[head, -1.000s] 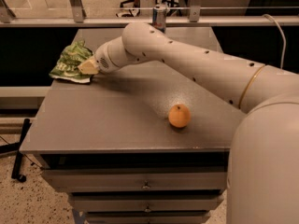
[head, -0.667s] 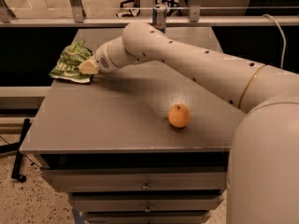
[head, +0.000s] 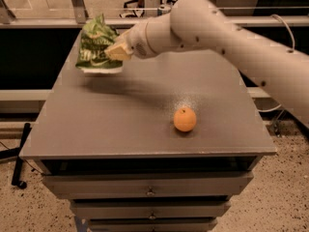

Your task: Pick green jalapeno chip bag

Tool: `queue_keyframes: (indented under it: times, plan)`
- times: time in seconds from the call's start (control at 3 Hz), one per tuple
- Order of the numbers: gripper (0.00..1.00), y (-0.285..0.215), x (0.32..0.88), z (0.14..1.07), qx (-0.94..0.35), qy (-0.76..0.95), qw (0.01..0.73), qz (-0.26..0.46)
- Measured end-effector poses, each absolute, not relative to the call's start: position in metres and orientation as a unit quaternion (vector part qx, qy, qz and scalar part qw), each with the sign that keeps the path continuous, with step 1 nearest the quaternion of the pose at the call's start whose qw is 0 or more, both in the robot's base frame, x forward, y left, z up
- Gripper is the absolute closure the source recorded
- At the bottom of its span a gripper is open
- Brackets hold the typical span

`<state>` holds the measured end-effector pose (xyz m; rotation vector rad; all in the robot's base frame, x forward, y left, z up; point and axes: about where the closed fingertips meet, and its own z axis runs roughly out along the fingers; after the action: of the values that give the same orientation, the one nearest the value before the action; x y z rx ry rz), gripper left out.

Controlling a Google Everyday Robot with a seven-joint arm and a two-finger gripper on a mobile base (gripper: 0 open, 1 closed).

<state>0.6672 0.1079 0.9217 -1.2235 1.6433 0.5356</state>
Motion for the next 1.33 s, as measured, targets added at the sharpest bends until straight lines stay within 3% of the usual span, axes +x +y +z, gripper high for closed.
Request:
queue_keyframes:
  times: [0.33,0.67,1.33]
  plan:
    - [0.61,0.068,0.652,0.96,-0.519,0.652,0.517,0.195]
    - [0.6,0.049,0.647,0.975,-0.52,0.637,0.534,0.199]
    - [1.0,0.059,0.64,0.981,-0.518,0.602,0.537,0.283]
